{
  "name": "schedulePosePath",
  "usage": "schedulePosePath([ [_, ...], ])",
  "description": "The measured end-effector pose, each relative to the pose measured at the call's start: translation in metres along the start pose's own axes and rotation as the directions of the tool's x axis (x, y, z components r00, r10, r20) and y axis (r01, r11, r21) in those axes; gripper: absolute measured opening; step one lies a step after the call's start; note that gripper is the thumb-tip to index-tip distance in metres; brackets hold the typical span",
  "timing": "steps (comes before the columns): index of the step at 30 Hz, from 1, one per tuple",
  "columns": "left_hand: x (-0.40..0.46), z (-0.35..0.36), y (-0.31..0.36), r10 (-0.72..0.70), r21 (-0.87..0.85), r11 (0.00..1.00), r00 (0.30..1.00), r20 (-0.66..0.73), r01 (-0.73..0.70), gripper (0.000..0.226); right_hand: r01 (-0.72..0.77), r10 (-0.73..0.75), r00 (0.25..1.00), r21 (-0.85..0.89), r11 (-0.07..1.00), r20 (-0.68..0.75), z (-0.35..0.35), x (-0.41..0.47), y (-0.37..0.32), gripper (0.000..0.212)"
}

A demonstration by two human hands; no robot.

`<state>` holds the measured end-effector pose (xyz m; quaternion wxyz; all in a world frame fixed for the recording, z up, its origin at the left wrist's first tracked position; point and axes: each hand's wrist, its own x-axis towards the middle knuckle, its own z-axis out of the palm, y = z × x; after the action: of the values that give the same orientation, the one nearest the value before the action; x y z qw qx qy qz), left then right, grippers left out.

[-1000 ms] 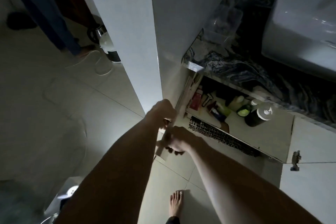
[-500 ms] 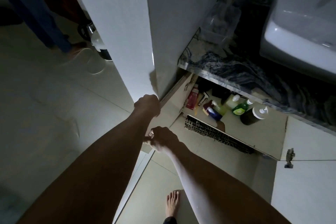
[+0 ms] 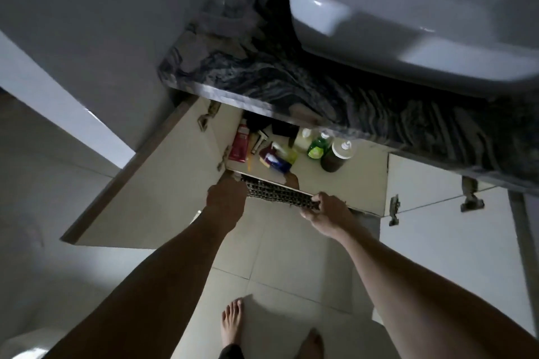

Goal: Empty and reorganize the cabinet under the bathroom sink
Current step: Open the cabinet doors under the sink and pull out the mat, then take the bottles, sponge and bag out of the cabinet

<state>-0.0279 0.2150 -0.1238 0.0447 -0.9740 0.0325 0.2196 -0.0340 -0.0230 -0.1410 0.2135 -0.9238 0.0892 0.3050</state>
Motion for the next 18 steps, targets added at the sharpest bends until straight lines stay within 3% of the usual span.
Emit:
schedulePosePath([
  [2, 0.013, 0.008, 0.03, -0.001, 0.003, 1.0, 0.996, -0.094, 0.001, 0.022, -0.03, 0.031, 0.999, 0.022, 0.999, -0.033, -0.008, 0.012, 0.04, 0.066],
  [4, 0.027, 0.013, 0.059, 0.021, -0.044, 0.999, 0.999, -0.033, -0.023, 0.023, -0.055, 0.057, 0.997, 0.026, 0.998, -0.054, -0.017, 0.024, 0.074, 0.069],
  [9, 0.076, 0.044, 0.124, 0.142, -0.039, 0.989, 0.988, -0.061, -0.145, 0.023, -0.094, 0.094, 0.989, 0.011, 0.996, -0.113, -0.023, 0.075, 0.142, 0.078],
  [13, 0.126, 0.082, 0.162, 0.131, -0.181, 0.973, 0.989, -0.075, -0.142, 0.025, -0.053, 0.061, 0.984, 0.052, 0.997, -0.168, -0.016, 0.127, 0.175, 0.088],
  [16, 0.173, 0.12, 0.194, 0.12, -0.331, 0.933, 0.988, -0.092, -0.144, 0.04, -0.02, 0.045, 0.977, 0.122, 0.992, -0.207, -0.013, 0.175, 0.198, 0.097],
  [18, 0.206, 0.149, 0.215, 0.149, -0.384, 0.906, 0.983, -0.105, -0.178, 0.063, 0.014, 0.032, 0.968, 0.18, 0.983, -0.25, -0.011, 0.204, 0.208, 0.102],
])
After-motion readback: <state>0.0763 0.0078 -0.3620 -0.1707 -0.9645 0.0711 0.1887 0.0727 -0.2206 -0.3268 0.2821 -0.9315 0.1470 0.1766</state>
